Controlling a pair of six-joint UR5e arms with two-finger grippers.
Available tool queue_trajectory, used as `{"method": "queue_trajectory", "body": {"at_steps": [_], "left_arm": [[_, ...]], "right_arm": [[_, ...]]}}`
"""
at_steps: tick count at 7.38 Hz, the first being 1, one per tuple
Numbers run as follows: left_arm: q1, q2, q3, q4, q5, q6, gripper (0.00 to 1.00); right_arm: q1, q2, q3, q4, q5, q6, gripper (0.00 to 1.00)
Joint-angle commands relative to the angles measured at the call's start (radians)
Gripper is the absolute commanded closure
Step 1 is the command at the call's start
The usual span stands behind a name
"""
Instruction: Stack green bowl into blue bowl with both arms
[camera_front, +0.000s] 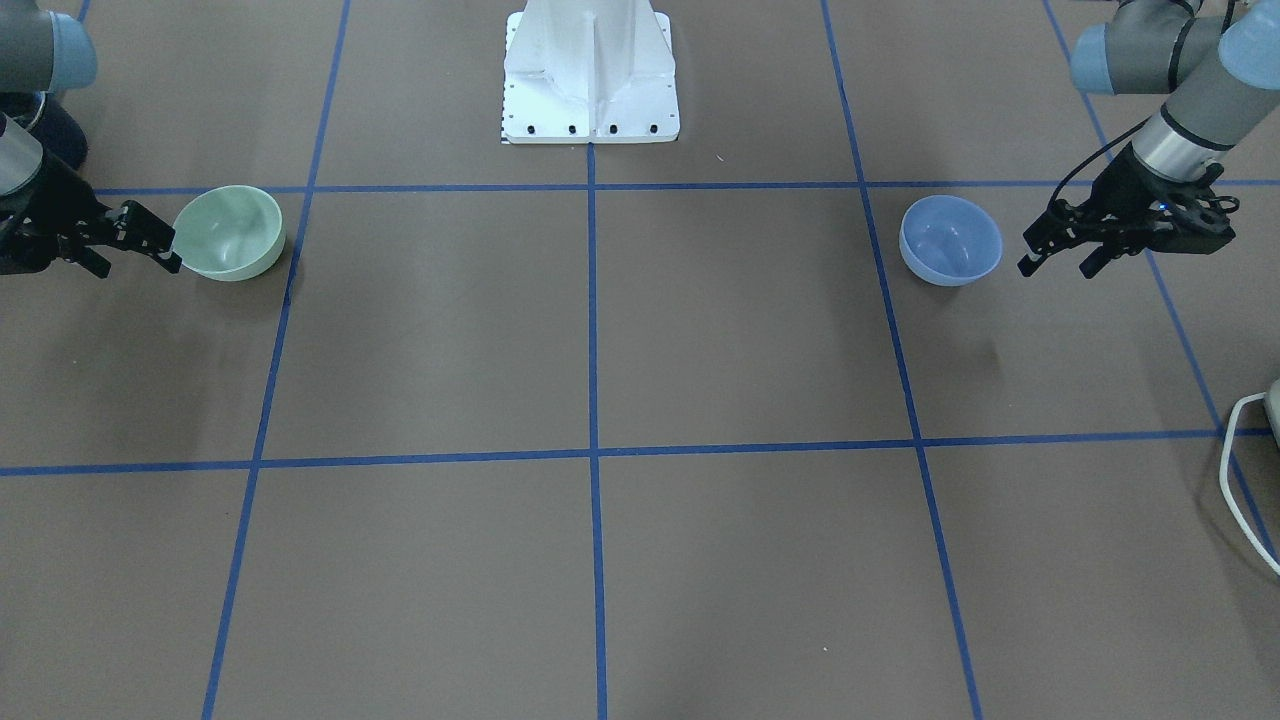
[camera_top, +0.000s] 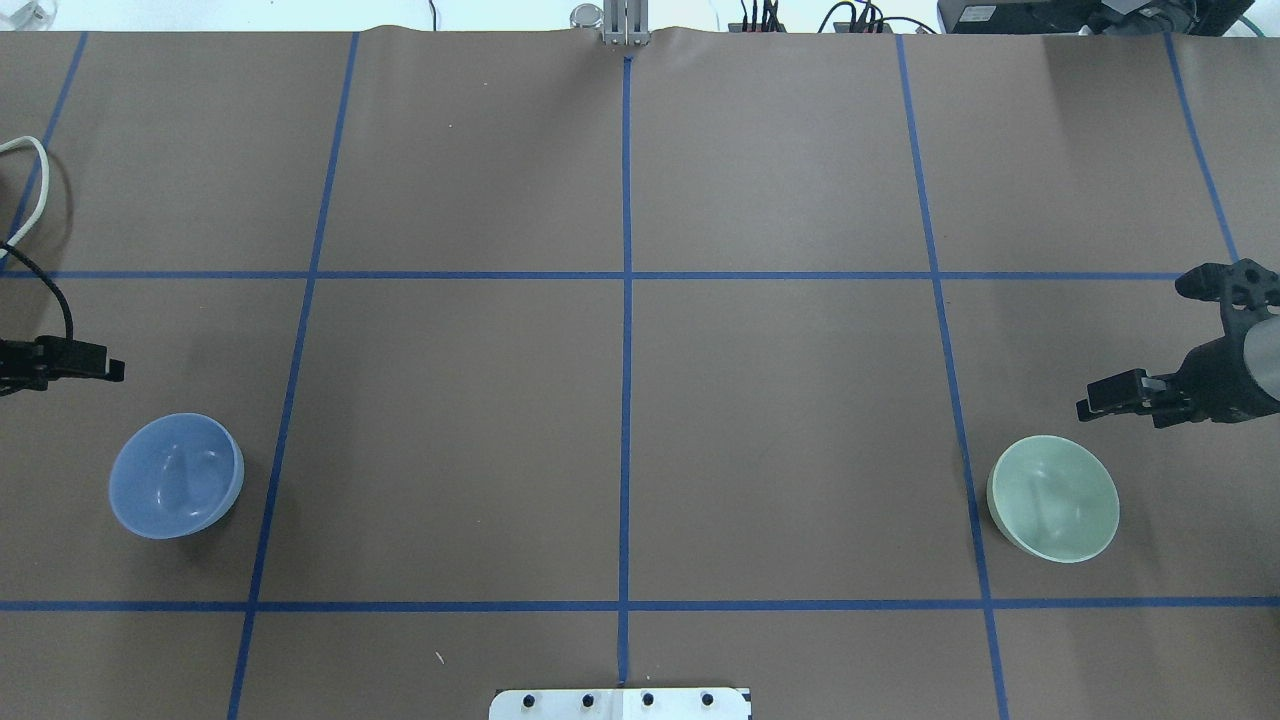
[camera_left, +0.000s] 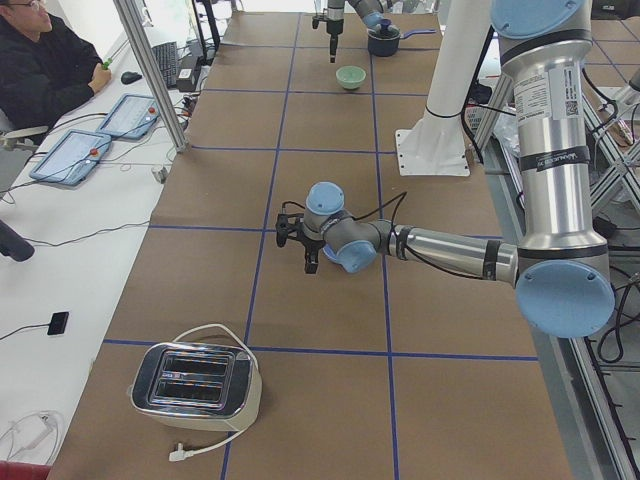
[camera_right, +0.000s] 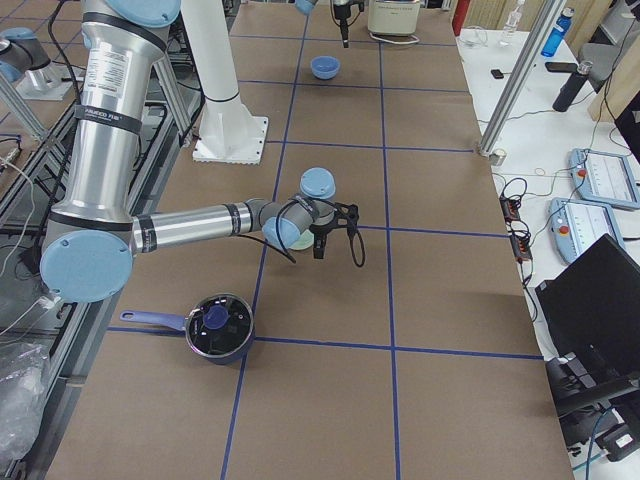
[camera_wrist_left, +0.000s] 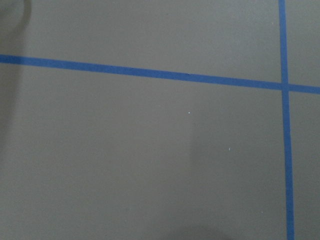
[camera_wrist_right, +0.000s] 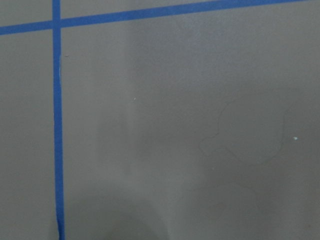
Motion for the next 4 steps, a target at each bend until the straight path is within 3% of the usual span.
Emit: {"method": "queue_trajectory", "body": {"at_steps": [1, 4], "left_arm": [[0.062, 0.057, -0.019, -0.075, 0.026, -0.056, 0.03], [0.194, 0.057, -0.025, -0.076, 0.147, -0.144, 0.03]], "right_arm": [[-0.024, -0.05, 0.01, 0.048, -0.003, 0.001, 0.0], [-0.076, -0.065, 0.008, 0.059, -0.034, 0.005, 0.0]]}}
